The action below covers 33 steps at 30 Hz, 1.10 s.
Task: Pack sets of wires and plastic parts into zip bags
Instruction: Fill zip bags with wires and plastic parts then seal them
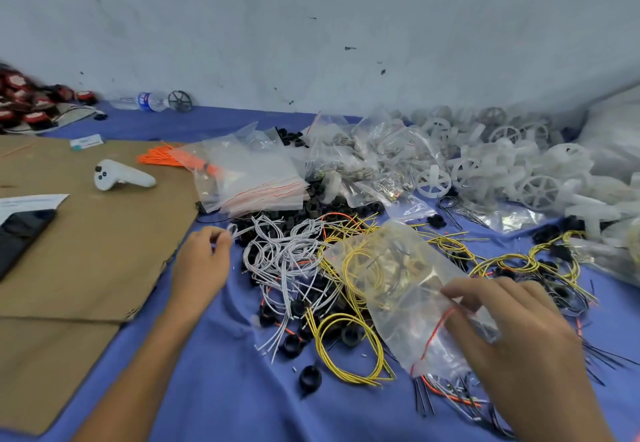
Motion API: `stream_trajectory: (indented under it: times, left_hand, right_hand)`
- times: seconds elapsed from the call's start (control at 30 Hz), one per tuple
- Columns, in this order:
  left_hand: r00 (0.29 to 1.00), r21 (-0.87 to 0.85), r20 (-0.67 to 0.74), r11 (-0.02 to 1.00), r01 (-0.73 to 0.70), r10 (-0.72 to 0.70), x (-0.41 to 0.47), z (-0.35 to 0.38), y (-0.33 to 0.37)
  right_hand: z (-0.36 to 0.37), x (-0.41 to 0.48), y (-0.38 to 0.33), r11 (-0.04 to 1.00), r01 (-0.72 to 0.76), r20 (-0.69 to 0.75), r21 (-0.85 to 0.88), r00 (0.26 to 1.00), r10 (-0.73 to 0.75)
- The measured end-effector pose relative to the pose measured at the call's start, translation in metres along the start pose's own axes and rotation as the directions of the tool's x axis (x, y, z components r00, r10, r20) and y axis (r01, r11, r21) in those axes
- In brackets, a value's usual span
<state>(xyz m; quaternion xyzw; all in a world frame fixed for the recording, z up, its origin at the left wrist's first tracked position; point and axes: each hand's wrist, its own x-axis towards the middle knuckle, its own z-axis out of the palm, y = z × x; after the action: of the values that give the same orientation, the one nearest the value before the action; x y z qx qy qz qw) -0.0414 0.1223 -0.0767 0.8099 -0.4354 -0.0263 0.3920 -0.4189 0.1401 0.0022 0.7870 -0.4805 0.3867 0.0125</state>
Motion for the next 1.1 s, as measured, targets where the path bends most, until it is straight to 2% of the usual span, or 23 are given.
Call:
stream_trajectory:
  times: [0.1, 0.2, 0.37, 0.47, 0.53, 0.6, 0.67, 0.73, 0.83, 0.97, 1.03, 1.1]
  left_hand:
    - [0.996, -0.086, -0.07, 0.995, 0.05, -0.056, 0.002, -0.018, 0.003]
    - [0.981, -0.215, -0.168, 0.975, 0.061, -0.098, 0.005, -0.044, 0.007]
    - [0.962, -0.545, -0.212, 0.838, 0.03, -0.172, 0.008, -0.084, 0.034]
    - [0.991, -0.649, -0.064, 0.76, 0.048, -0.117, -0.013, -0.095, 0.065]
    - [0.994, -0.71, 0.112, 0.701, 0.07, 0.013, -0.039, -0.095, 0.089]
    - [0.942, -0.768, 0.278, 0.633, 0.1, 0.189, -0.073, -0.094, 0.112]
    - [0.845, -0.813, 0.408, 0.559, 0.164, 0.346, -0.111, -0.088, 0.135]
    - [0.766, -0.811, 0.494, 0.536, 0.235, 0.412, -0.142, -0.075, 0.157]
    - [0.733, -0.759, 0.615, 0.471, 0.45, 0.291, -0.168, -0.049, 0.174]
    - [0.699, -0.716, 0.698, 0.171, 0.677, 0.153, -0.174, -0.029, 0.185]
    - [0.716, -0.727, 0.685, 0.064, 0.684, 0.131, -0.167, -0.028, 0.19]
    - [0.762, -0.775, 0.63, 0.061, 0.629, 0.151, -0.158, -0.027, 0.193]
  right_hand:
    - [-0.01, 0.019, 0.001, 0.995, -0.089, 0.115, 0.048, 0.99, 0.083]
    - [-0.013, 0.036, 0.001, 0.986, -0.123, 0.221, 0.113, 0.971, 0.096]
    - [-0.001, 0.053, -0.005, 0.934, -0.235, 0.302, 0.268, 0.941, 0.15]
    - [0.005, 0.061, -0.011, 0.859, -0.325, 0.411, 0.397, 0.899, 0.15]
    - [0.008, 0.066, -0.014, 0.82, -0.36, 0.468, 0.445, 0.874, 0.129]
    - [0.011, 0.072, -0.017, 0.854, -0.313, 0.475, 0.415, 0.875, 0.09]
    - [0.013, 0.079, -0.02, 0.885, -0.27, 0.482, 0.379, 0.874, 0.061]
    - [0.014, 0.083, -0.022, 0.878, -0.276, 0.489, 0.392, 0.871, 0.055]
    - [0.013, 0.084, -0.024, 0.856, -0.279, 0.483, 0.436, 0.875, 0.039]
    - [0.007, 0.079, -0.021, 0.903, -0.216, 0.442, 0.371, 0.896, 0.033]
    - [0.004, 0.075, -0.023, 0.949, -0.157, 0.425, 0.273, 0.905, 0.028]
    - [0.001, 0.069, -0.027, 0.977, -0.089, 0.433, 0.194, 0.901, -0.004]
